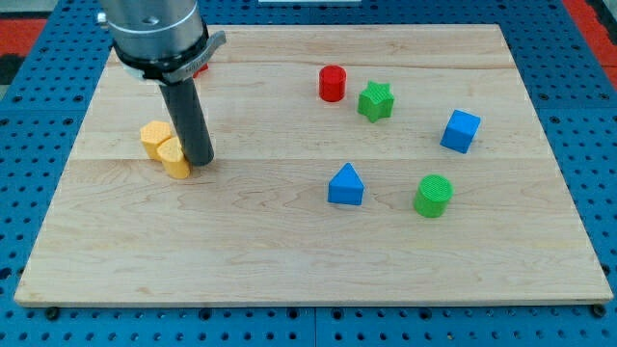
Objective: Slightly push the green star towards the right of the board
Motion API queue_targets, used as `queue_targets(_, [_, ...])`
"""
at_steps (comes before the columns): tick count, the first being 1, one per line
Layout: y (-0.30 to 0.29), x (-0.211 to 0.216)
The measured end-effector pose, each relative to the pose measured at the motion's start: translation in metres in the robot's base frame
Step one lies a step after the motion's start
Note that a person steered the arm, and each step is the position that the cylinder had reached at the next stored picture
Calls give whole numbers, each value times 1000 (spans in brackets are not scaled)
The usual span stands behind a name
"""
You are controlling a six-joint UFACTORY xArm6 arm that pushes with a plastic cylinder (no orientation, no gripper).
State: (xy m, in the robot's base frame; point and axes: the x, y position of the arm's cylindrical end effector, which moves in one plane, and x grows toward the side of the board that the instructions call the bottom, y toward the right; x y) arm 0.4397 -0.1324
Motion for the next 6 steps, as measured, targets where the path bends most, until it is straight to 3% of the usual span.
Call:
queue_targets(2, [170,-57])
queue_targets(4, [209,-89])
queue_targets(6, [169,-121])
